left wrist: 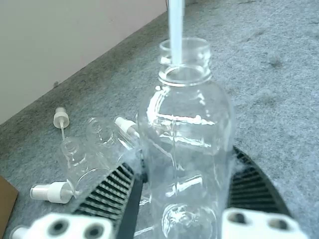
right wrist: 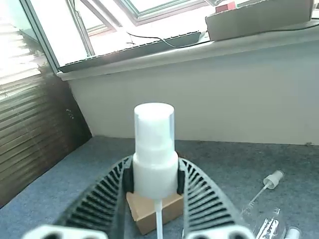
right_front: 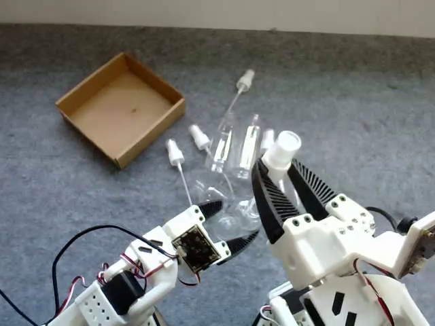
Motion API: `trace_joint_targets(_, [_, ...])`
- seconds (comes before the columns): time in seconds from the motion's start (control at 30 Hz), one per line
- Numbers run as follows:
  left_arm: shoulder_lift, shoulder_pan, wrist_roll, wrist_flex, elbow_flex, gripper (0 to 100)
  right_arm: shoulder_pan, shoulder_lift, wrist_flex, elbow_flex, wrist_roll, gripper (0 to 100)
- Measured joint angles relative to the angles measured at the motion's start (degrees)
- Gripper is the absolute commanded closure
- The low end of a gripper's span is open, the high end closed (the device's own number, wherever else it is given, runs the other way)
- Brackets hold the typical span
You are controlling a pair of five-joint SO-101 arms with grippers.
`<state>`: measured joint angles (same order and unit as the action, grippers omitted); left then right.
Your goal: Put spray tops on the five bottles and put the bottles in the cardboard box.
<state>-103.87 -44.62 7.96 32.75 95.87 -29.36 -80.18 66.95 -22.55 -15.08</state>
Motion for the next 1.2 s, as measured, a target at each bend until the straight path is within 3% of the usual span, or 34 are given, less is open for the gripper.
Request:
trace_joint_targets(0.2, [0.0, 0.0, 0.0, 0.0, 0.0, 91, -0.2, 0.0, 0.0, 0.0, 0.3, 98.5])
trace_joint_targets(0.47, [0.0, 0.0, 0.0, 0.0, 0.0, 91, -0.3, 0.0, 0.0, -2.8, 10.8, 98.5])
trace_joint_targets(1.2, [0.0, 0.0, 0.0, 0.0, 0.0, 91, -0.4, 0.0, 0.0, -0.3, 12.0, 98.5])
